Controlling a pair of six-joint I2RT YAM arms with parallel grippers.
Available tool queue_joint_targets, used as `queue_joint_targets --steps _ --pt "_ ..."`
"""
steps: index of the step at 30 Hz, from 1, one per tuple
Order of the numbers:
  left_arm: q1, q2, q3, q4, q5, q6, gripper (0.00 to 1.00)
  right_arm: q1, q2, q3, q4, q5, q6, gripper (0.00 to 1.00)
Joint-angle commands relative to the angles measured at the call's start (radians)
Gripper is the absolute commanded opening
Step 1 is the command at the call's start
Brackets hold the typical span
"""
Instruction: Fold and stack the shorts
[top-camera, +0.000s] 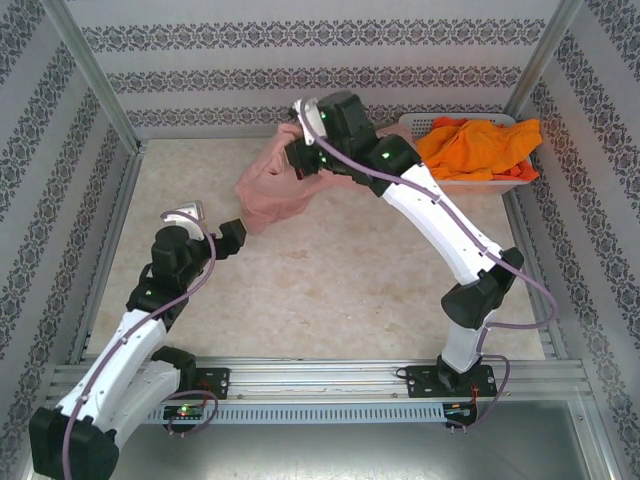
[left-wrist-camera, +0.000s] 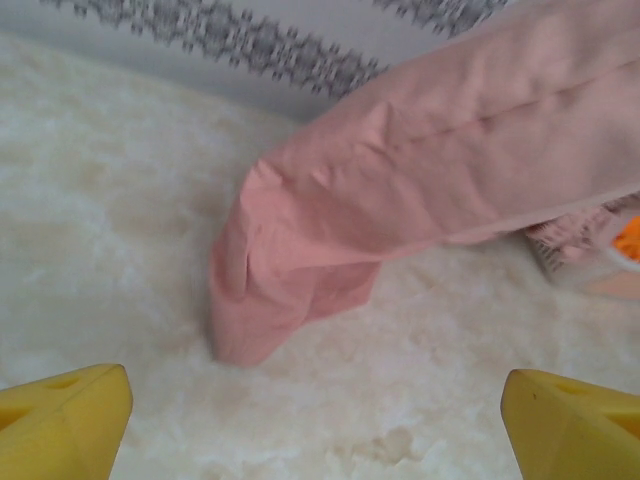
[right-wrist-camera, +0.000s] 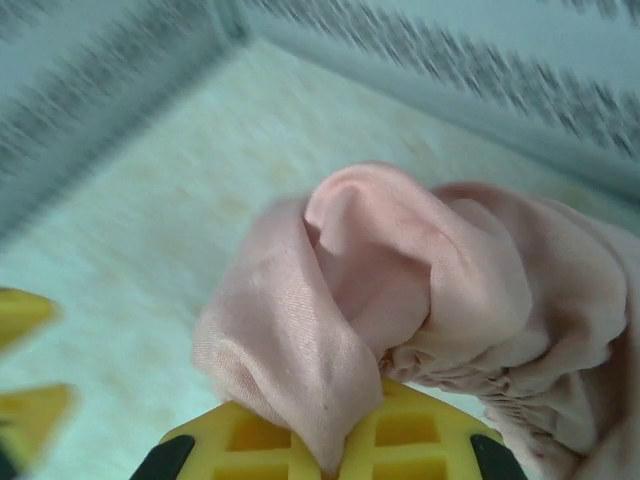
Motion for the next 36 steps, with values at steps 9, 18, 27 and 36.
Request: queue_joint_targets --steps 9,18,27,36 --pt "0.015 -0.202 0.007 0.113 -0.073 0.063 0.97 0.026 0.057 0.349 0.037 -0.387 0.336 0.0" --pt "0.015 -0.192 0.03 0.083 -0.121 0.066 0.99 -0.036 -0.014 0.201 0.036 -0.382 0.345 0.0" --pt "0.014 -0.015 0.101 0.043 -0.029 0.036 1.0 -0.324 -0.152 -0.449 0.064 -0.181 0.297 0.42" --pt "0.025 0.073 0.145 -0.149 -0.062 -0.053 1.0 -0.415 -0.245 -0.672 0.105 -0.151 0.295 0.88"
